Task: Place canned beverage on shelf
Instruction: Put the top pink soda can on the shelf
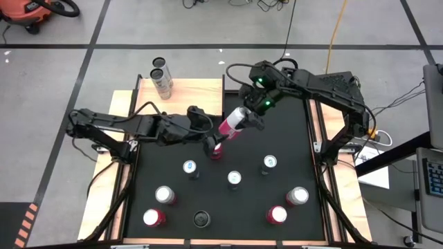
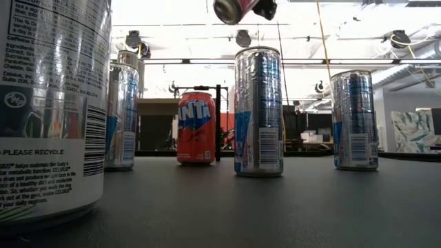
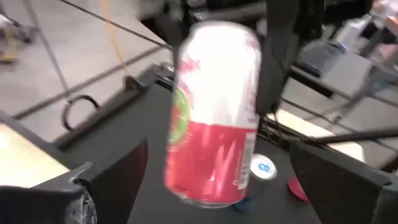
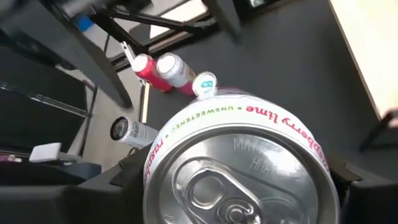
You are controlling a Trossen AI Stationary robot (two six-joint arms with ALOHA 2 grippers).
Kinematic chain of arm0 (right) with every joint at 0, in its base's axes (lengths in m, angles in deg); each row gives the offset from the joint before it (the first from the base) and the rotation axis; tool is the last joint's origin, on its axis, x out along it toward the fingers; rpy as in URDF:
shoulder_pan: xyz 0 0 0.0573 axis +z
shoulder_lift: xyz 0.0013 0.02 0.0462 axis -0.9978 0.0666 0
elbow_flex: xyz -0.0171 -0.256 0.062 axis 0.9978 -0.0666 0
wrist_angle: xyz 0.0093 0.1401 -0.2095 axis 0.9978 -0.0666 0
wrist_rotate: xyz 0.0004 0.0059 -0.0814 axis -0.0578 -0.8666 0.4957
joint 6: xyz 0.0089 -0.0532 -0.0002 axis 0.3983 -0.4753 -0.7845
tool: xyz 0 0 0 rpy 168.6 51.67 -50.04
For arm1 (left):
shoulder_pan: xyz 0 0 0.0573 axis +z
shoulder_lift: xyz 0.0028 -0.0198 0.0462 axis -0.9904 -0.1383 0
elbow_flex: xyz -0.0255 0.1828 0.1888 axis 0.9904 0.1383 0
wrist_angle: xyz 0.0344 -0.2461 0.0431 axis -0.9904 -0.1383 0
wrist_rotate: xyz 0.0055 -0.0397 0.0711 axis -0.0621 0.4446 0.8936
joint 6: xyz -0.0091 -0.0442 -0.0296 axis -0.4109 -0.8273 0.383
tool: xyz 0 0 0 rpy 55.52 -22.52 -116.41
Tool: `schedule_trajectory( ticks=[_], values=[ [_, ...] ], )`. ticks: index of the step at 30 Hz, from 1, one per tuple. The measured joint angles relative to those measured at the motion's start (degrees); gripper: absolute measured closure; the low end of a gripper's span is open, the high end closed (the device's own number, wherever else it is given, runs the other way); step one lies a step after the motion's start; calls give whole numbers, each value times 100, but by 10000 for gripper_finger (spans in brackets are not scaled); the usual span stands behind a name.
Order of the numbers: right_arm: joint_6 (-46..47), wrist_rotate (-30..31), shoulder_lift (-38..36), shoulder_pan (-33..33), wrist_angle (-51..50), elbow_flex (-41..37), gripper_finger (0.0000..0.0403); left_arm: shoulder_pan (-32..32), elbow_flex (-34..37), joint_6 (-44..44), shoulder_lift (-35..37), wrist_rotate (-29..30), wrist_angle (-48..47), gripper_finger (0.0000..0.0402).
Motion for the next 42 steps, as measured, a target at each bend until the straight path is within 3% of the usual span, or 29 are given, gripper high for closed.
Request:
schedule_trajectory(
  ticks=[4, 12, 19, 30, 42],
  values=[
    [-9, -5, 0, 72, 348, 0, 132, 9, 0, 6, -119, -124, -14, 8],
    [14, -456, -2, 108, 781, 7, 132, 9, 0, 39, -249, 406, -7, 8],
    [8, -574, 2, 108, 1059, 4, 133, 14, 0, 16, -242, 449, 8, 11],
    [-238, -576, 2, 108, 1193, 3, 127, 16, 0, 52, -244, 370, 24, 96],
    [-17, -710, -28, 108, 1307, 3, 83, 16, 7, 199, -253, 370, 351, 106]
  ],
)
